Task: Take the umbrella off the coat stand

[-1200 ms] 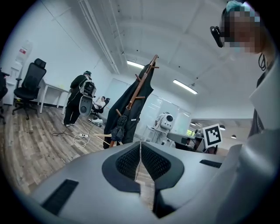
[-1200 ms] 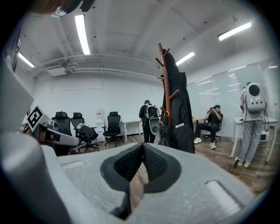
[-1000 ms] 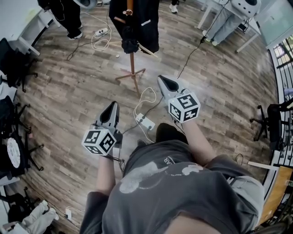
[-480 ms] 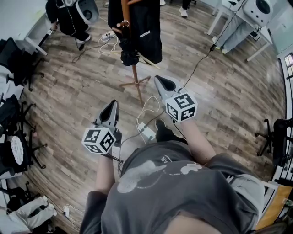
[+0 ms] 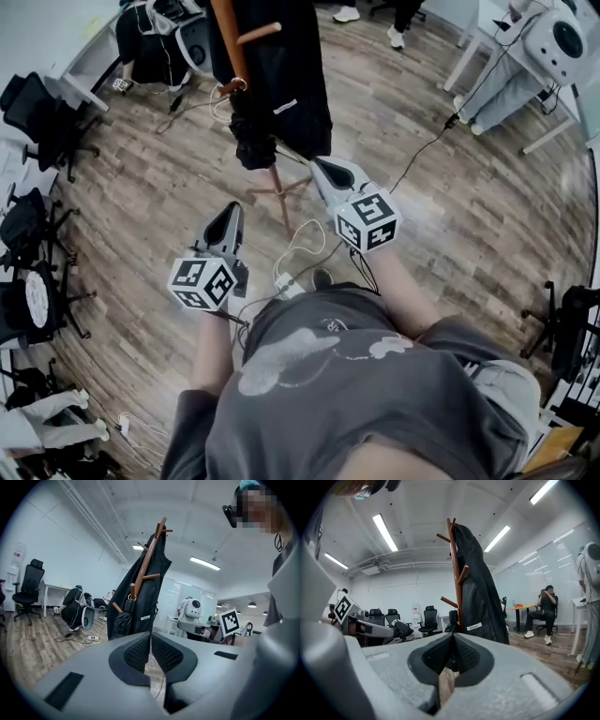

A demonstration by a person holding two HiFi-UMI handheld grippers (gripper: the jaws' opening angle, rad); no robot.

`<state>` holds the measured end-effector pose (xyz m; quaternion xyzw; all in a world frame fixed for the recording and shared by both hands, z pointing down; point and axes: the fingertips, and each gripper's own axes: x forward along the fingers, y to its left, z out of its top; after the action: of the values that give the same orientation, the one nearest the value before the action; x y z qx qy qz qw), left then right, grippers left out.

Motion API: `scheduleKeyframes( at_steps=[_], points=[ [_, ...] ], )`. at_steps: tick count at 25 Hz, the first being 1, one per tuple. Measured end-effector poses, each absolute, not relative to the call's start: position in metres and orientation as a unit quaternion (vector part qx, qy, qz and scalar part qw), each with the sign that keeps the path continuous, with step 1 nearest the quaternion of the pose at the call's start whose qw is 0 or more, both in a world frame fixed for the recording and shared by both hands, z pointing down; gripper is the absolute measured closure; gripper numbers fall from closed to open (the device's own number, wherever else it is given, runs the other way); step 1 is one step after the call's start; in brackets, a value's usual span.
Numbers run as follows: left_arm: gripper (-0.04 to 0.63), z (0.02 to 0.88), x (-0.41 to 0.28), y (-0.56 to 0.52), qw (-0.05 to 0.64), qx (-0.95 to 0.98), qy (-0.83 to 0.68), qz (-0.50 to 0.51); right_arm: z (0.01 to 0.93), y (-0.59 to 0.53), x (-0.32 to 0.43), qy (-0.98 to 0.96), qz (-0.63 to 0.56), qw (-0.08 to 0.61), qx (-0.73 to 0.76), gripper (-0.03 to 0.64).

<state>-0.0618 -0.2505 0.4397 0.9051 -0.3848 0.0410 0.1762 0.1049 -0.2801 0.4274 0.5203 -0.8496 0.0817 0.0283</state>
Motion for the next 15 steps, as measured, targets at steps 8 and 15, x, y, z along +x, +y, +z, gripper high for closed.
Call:
scheduleKeyframes(
  at_steps=[8,15],
  points=[
    [0.584,0.439,-0.035,-0.292,0.173,0.885,-0.430,0.038,0.438,-0.317,0.131,-0.870,0.098,0.029,0.482,0.618],
    [0.583,0.445,-0.035,-0.316,0.168,0.883,-0.435,0.054,0.446,-0.330,0.125,-0.875,0.108,0.031,0.470,0.618]
  ],
)
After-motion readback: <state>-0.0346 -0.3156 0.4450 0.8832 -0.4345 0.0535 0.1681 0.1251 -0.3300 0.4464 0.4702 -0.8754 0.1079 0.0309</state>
